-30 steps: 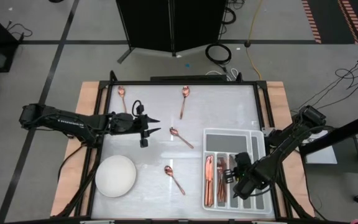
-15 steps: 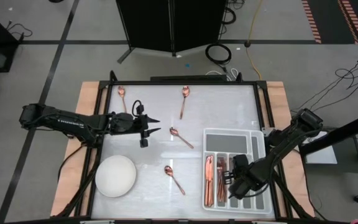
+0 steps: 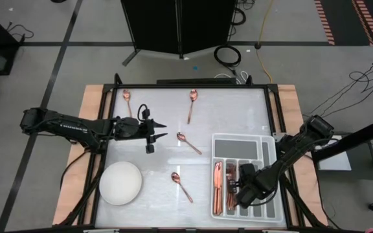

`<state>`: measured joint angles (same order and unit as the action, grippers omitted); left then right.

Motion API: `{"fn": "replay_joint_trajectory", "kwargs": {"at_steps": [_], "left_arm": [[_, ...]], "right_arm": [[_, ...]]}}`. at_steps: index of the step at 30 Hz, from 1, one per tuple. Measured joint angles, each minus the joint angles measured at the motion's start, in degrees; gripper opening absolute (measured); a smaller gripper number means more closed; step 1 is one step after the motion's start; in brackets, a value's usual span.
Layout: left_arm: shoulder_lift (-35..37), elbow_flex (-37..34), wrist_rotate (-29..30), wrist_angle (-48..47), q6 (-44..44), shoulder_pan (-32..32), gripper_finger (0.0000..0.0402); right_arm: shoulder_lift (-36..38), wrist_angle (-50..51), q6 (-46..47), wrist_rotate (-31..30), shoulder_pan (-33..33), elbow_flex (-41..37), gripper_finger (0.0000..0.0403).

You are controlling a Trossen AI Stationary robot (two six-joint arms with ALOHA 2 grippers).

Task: Sort silverware
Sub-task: Put the brown spoon in the white silverware organizer

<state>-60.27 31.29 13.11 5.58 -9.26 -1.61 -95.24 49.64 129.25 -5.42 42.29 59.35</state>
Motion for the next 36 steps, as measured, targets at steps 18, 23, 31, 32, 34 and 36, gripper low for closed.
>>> {"fn": "replay_joint_trajectory", "kwargs": {"at_steps": [18, 23, 31, 32, 34, 36], "left_arm": [[0.00, 0.00, -2.41, -0.02, -0.02, 0.00, 0.0148], [0.00, 0.00, -2.41, -0.02, 0.00, 0.00, 0.0148], [0.00, 0.00, -2.43, -0.15, 0.02, -0.01, 0.0148], [0.00, 0.00, -2.50, -0.36, 0.02, -0.02, 0.0148], [0.00, 0.00, -2.62, -0.88, 0.73, -0.02, 0.0148], [0.02, 0.00, -2.65, -2.07, 3.38, -0.02, 0.0148]], "right_arm": [[1.02, 0.95, 0.03, 2.57, -0.37, 0.00, 0.0138], [3.95, 1.48, -2.53, 2.08, -0.62, 0.00, 0.0145], [7.65, 2.41, -8.86, -4.18, -1.10, 0.02, 0.0142], [7.85, 2.34, -9.87, -5.40, -1.44, 0.02, 0.0142], [8.15, 1.84, -12.28, -7.86, -2.33, 0.02, 0.0142], [8.48, 1.23, -15.55, -10.02, -3.26, 0.02, 0.0142]]}}
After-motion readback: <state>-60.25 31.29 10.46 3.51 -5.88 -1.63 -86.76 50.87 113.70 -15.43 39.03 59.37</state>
